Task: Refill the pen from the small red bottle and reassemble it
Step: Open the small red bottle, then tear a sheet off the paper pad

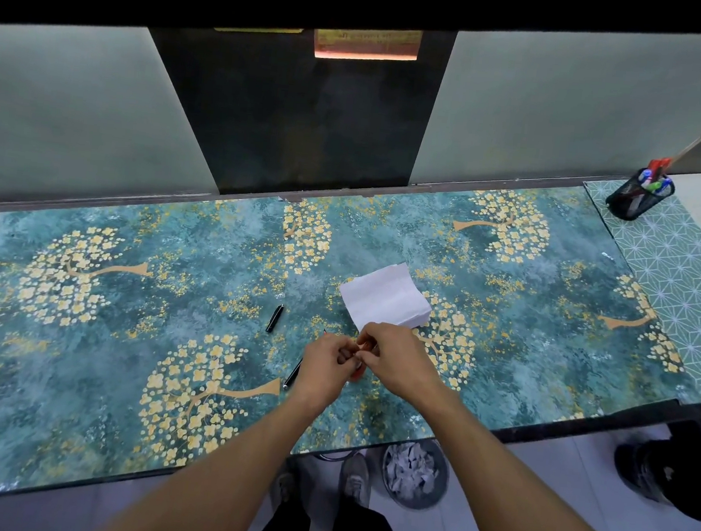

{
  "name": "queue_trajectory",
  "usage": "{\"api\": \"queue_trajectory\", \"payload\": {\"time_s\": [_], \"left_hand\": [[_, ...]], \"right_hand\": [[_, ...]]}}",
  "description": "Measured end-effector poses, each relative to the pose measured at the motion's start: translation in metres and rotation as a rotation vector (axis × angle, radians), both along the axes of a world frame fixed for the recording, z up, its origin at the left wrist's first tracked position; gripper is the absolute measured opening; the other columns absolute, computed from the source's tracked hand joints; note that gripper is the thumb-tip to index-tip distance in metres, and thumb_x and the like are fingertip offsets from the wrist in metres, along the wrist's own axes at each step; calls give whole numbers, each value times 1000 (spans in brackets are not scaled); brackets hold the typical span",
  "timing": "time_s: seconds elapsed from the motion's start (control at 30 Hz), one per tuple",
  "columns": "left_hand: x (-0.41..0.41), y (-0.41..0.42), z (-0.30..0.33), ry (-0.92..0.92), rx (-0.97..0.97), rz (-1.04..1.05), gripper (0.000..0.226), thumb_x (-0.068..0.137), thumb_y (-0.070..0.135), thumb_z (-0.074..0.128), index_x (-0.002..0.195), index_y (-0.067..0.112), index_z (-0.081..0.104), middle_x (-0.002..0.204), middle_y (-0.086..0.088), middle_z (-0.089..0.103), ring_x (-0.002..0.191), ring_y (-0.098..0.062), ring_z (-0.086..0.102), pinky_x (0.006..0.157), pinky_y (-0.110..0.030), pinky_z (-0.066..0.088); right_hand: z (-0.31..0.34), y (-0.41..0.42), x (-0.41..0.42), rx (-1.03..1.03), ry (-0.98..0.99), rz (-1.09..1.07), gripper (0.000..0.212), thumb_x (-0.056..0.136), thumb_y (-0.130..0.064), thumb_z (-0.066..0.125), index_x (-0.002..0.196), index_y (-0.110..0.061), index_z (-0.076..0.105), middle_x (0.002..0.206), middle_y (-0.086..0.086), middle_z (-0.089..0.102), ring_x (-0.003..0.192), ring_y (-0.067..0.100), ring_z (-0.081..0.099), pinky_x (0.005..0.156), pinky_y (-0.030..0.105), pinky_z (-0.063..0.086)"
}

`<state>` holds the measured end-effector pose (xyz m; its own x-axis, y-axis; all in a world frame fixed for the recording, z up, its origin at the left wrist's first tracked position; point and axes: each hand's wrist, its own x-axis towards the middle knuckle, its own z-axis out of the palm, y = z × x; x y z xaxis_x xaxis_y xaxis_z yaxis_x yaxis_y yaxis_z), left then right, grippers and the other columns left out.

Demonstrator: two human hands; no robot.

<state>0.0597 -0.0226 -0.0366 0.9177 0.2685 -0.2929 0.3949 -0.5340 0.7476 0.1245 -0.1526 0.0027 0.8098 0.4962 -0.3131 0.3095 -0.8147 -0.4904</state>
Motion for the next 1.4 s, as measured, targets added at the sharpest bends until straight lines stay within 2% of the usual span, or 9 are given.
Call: {"api": "queue_trajectory", "payload": {"time_s": [0.1,0.23,0.43,0.57,0.8,0.93,1.03,1.13,1.4], "left_hand": [[0,0,-1,-1,-15,1,6,85,11,71,83,17,72,76,5,59,69,-9,55,70,-27,50],[0,0,-1,-4,-23,5,17,86,10,71,76,24,68,72,11,56,66,-3,54,64,-17,44],[-1,0,-5,-1,-19,8,15,84,11,71,74,21,68,74,4,58,69,-14,56,68,-30,50],[0,0,-2,-24,-55,25,18,83,9,72,75,26,69,74,2,60,66,-11,55,68,-29,49],[-2,-3,3,-9,-30,15,17,79,5,68,68,18,71,67,6,58,65,-10,58,64,-19,47],[-2,-1,0,-6,-74,37,15,78,12,67,68,22,69,70,-2,64,68,-22,65,70,-43,56],[-4,-1,1,-16,-102,71,18,84,14,70,70,26,66,71,-3,62,66,-23,59,70,-50,54],[-5,-1,3,-38,-132,93,6,85,15,73,84,20,69,80,-5,67,74,-23,64,75,-43,56],[-10,2,6,-13,-115,100,5,87,16,73,89,20,72,84,0,70,78,-13,65,73,-27,52]], "right_hand": [[-1,-1,1,-4,-7,22,11,94,-24,68,105,-21,70,105,0,74,97,24,67,83,39,55],[-3,0,1,-41,-38,-1,11,96,-30,67,99,-20,69,96,2,75,91,26,68,75,37,54],[-5,1,1,-51,-43,-31,16,95,-38,67,93,-22,68,88,0,75,85,23,68,70,35,53],[-5,-1,3,-9,-25,7,12,93,-32,70,100,-22,70,95,-2,76,90,22,69,75,36,54],[-7,1,2,-52,-64,2,16,95,-38,66,91,-23,67,90,1,75,88,25,67,67,33,44],[-8,-1,2,-18,-53,-10,20,94,-44,66,92,-24,69,90,-2,76,86,22,68,67,34,48],[-6,-3,2,72,-18,-42,28,96,-48,63,93,-22,71,87,-1,75,81,20,67,69,36,51],[-5,-7,6,153,-7,-106,33,98,-50,60,89,-20,71,79,-1,72,75,20,65,67,37,50],[-12,-23,14,210,26,-221,38,98,-54,58,82,-21,70,68,-3,67,65,17,63,62,37,48]]}}
